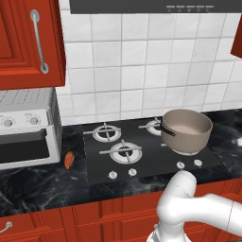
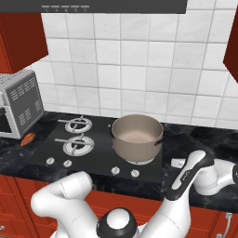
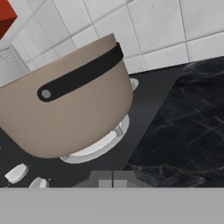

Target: Turn on the burner for the pot on the stove. Wait thirty seconds for the pot to heat up. Then add the sweet potato to the pot.

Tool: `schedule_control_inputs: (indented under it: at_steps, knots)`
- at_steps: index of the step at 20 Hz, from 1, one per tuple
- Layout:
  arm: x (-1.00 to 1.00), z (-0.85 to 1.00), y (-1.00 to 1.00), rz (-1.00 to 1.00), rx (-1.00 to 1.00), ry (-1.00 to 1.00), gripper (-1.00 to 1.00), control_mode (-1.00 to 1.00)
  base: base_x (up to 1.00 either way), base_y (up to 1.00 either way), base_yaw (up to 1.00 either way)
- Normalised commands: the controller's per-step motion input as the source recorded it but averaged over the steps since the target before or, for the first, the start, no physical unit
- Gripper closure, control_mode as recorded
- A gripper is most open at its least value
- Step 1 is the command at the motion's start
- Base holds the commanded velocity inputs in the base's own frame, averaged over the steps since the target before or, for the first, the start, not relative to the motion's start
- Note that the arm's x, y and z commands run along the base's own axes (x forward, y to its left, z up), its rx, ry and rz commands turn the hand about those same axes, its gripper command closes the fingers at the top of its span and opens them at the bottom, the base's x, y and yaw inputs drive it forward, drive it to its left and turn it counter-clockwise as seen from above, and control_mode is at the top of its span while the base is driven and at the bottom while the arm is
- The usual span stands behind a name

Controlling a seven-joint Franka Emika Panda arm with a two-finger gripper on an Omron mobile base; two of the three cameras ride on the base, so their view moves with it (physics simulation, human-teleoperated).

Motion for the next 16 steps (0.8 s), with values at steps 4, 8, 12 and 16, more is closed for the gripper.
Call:
schedule_control_inputs:
  at_steps: [4, 8, 12, 16]
  knots:
    - [0.00, 0.00, 0.00, 0.00, 0.00, 0.00, 1.00, -1.00, 0.00, 0.00, 0.00]
    - [0.00, 0.00, 0.00, 0.00, 0.00, 0.00, 1.00, -1.00, 0.00, 0.00, 0.00]
    - [0.00, 0.00, 0.00, 0.00, 0.00, 0.00, 1.00, -1.00, 0.00, 0.00, 0.00]
    - [0.00, 0.00, 0.00, 0.00, 0.00, 0.00, 1.00, -1.00, 0.00, 0.00, 0.00]
